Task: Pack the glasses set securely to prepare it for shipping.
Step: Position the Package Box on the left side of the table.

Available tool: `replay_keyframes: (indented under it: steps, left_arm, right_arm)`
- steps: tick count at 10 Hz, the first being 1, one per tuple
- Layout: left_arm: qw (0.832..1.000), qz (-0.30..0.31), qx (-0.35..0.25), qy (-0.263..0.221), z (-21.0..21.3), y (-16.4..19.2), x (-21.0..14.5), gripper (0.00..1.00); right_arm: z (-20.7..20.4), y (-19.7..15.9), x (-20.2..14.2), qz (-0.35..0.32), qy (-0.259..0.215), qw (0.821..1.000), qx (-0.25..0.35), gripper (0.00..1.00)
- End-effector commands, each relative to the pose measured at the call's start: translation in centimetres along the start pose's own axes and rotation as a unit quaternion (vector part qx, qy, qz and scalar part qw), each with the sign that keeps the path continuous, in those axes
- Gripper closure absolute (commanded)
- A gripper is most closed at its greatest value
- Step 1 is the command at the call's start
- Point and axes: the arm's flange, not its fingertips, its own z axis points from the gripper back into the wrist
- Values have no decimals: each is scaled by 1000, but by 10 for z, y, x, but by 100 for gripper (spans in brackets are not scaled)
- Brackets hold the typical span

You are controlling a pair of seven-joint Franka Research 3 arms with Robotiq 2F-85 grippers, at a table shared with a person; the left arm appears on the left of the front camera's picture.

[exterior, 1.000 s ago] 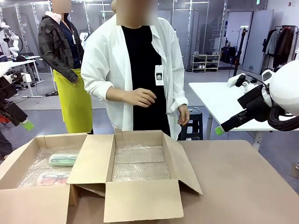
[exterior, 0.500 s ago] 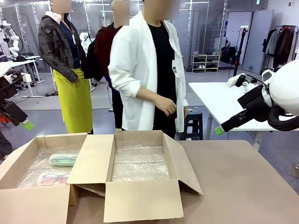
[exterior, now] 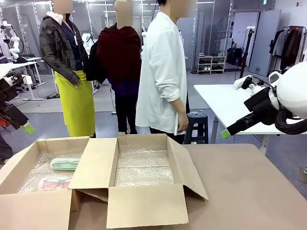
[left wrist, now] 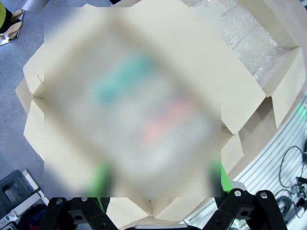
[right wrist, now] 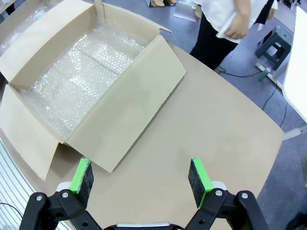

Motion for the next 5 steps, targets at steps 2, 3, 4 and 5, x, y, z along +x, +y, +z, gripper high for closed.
replay_keyframes:
  steps: [2,3,4,5]
  left_arm:
    - [1000,7,14,2,2,-1,1,0]
    - [1000,7,14,2,2,-1,1,0]
    - [1000,7,14,2,2,-1,1,0]
    - [1000,7,14,2,2,-1,1,0]
  right_arm:
    - [-1,5,-3,-6,-3,1000,-6,0]
    - [-1,5,-3,-6,-3,1000,-6,0]
    - [-1,5,-3,-6,-3,1000,-6,0]
    - [-1,5,-3,-6,-3,1000,-6,0]
